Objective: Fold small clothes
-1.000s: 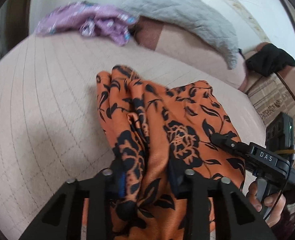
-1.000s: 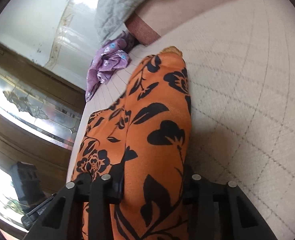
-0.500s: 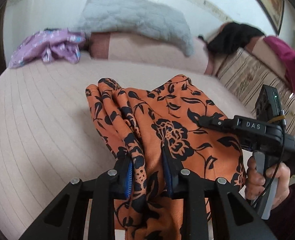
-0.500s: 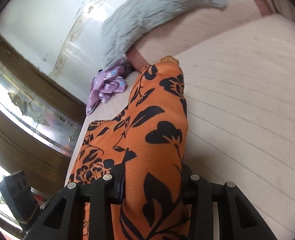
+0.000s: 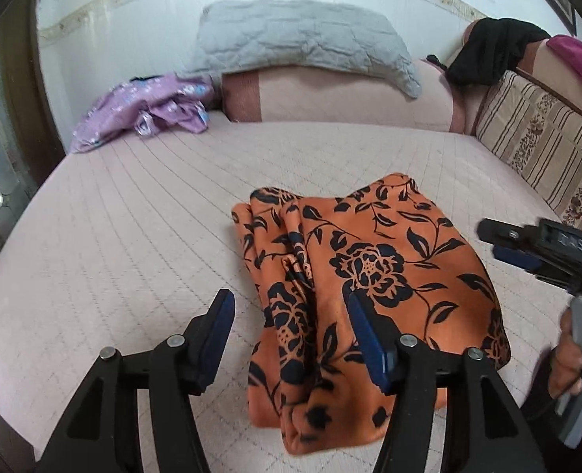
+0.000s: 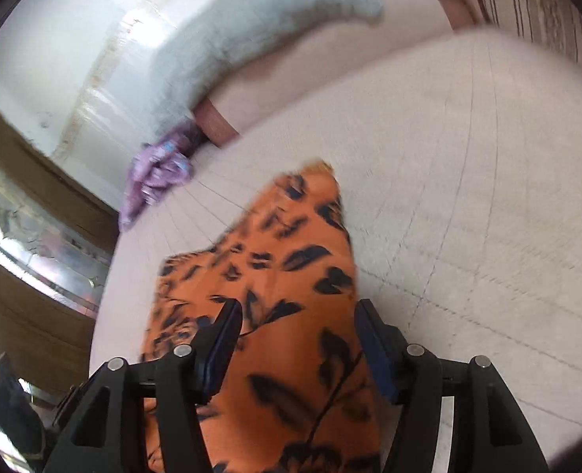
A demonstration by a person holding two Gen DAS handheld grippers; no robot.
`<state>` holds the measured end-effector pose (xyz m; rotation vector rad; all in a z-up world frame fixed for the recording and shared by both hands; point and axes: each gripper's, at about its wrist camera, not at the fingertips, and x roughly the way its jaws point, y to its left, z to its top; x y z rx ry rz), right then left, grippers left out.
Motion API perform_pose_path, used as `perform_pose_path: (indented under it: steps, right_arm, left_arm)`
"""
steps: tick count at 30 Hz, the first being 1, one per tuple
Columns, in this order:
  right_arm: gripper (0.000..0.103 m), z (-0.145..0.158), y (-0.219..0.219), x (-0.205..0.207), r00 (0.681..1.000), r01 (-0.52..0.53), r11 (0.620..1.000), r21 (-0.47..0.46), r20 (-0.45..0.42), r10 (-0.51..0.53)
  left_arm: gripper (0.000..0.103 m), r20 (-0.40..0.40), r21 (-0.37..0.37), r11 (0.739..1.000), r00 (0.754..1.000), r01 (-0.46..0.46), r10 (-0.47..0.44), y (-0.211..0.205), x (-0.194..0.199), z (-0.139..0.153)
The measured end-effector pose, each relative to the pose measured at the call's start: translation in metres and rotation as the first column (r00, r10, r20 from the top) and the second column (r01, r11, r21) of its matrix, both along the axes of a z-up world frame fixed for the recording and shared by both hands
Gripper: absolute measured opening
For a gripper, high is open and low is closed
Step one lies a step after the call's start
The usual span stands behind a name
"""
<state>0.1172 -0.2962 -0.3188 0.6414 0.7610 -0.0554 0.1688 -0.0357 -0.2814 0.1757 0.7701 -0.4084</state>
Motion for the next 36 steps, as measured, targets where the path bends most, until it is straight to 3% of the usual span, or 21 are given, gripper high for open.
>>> perform_pose_path:
  steps: [4,9,11,14,19,23,28,31,36]
  right_arm:
    - [0.058,0.015,0.024,-0.021,0.998,-0.059,0.997,-0.058,0.033,0.061]
    - [0.054,-0.022,0.048,-0.018,0.982,-0.132,0.989,-0.063,-0.142,0.122]
    - [0.054,-0.016,0.052,-0.02,0.984,-0.135,0.987,-0.088,-0.13,0.123]
    - [0.054,-0.001,0.049,-0.024,0.987,-0.132,0.99,-0.059,-0.101,0.126]
    - [0.054,0.04,0.053,-0.045,0.995,-0.098,0.984,-0.147,-0.031,0.094]
    - [0.055,0.081,0.064,-0.067,0.996,-0.069,0.963,-0.259,0.036,0.081]
    - [0.062,0.127,0.07,-0.1,0.992,0.008,0.944,-0.331,0.123,0.035]
    - [0.066,0.151,0.072,-0.118,0.986,0.05,0.932,-0.359,0.166,0.011]
    - [0.067,0.175,0.08,-0.139,0.98,0.062,0.915,-0.398,0.198,0.019]
  left_arm:
    - [0.061,0.031,0.033,0.999,0.999,-0.021,0.02,0.001,-0.009,-0.001]
    - [0.061,-0.014,0.158,0.985,0.997,-0.07,0.073,-0.003,-0.001,-0.035]
    - [0.061,-0.023,0.159,0.984,0.996,-0.081,0.085,0.002,-0.001,-0.036]
    - [0.061,-0.003,0.128,0.988,0.996,-0.089,0.09,0.01,-0.006,-0.019]
    - [0.063,0.082,0.096,0.989,0.991,-0.112,0.105,0.013,-0.023,0.021]
    - [0.082,0.163,0.059,0.989,0.979,-0.135,0.124,0.015,-0.044,0.056]
    - [0.086,0.243,0.056,0.987,0.961,-0.15,0.132,0.012,-0.067,0.093]
    - [0.096,0.296,0.038,0.985,0.944,-0.166,0.148,0.014,-0.085,0.116]
    - [0.101,0.363,-0.001,0.984,0.917,-0.178,0.166,0.02,-0.109,0.148]
